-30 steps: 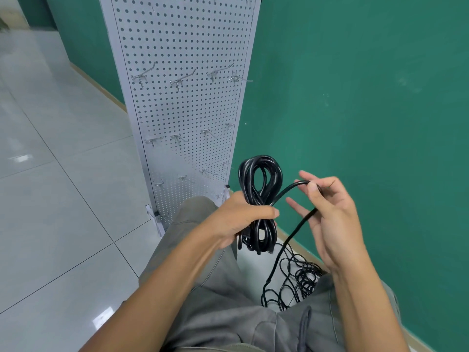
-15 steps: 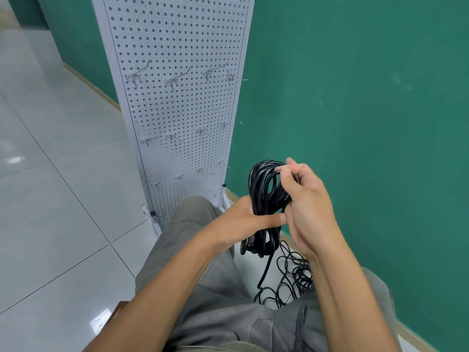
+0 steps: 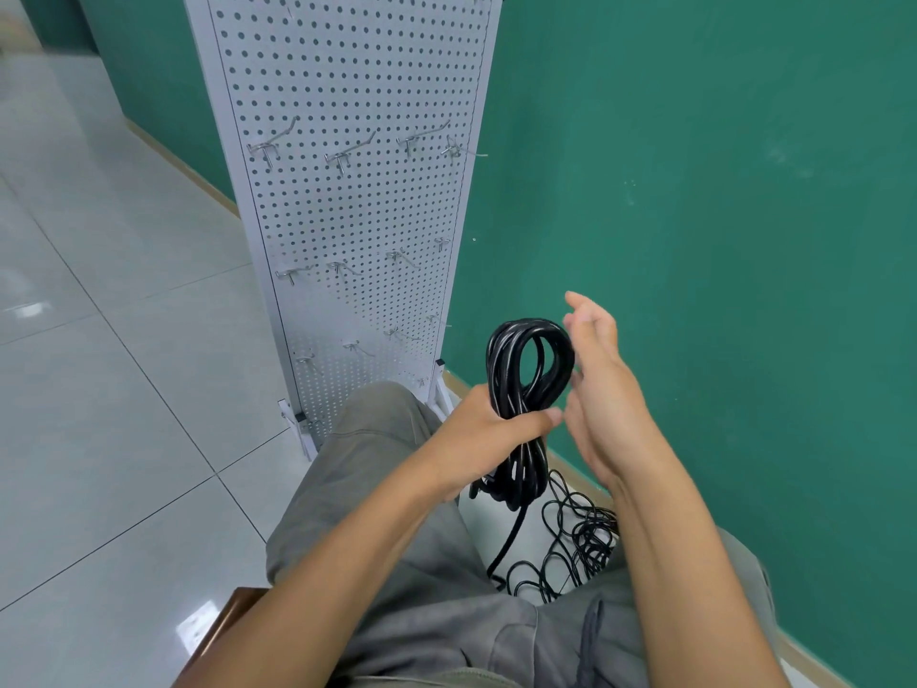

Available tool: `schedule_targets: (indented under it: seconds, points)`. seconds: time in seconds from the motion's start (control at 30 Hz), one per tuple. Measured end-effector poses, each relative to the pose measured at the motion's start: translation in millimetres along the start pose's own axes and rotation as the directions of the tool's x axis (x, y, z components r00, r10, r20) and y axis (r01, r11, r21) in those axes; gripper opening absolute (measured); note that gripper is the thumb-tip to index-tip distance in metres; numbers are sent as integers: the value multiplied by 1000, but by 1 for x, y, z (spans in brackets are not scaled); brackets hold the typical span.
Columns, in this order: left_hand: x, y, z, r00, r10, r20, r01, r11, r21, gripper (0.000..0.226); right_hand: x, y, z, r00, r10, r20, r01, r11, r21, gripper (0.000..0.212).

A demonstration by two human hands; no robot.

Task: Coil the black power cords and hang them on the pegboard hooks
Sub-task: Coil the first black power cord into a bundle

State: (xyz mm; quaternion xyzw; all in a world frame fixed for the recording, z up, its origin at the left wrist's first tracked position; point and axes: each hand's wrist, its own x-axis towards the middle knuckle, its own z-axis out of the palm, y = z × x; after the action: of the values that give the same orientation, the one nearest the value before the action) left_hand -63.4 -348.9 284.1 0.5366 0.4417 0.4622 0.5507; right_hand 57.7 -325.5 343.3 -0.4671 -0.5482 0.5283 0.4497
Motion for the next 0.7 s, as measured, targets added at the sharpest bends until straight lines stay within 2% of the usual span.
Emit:
schedule_targets:
  seconds: [0.07,0.13,0.2,0.3,0.4,0.5,0.63,0.7]
  points:
    - [0,2,-2,999,-7,-48,3,997,-73,22,1,10,-8,999,-24,34,23,999,23,59]
    - [0,4,-6,995,-16,-94,-2,982,-187,18,0,22,-12,992,-17,126,-1,990,139,62]
    - [1,7,-13,989,-41,-142,-7,946,-324,18,-5,32,-12,979,40,201,-73,984,162,64]
    - [3,14,-25,969,-118,-215,12,899,-437,22,-11,48,-8,956,113,271,-134,989,61,70]
    - [8,16,-40,931,-173,-321,-39,829,-558,22,-14,60,-1,944,187,272,-179,982,-53,73]
    - [10,16,-51,886,-224,-407,-88,779,-620,24,-15,68,1,933,237,271,-206,969,-137,59]
    - [10,16,-48,866,-244,-436,-151,704,-694,27,-16,71,2,904,288,317,-199,938,-284,33]
    - [10,16,-47,845,-239,-477,-181,712,-678,29,-16,77,0,893,331,306,-213,908,-360,25]
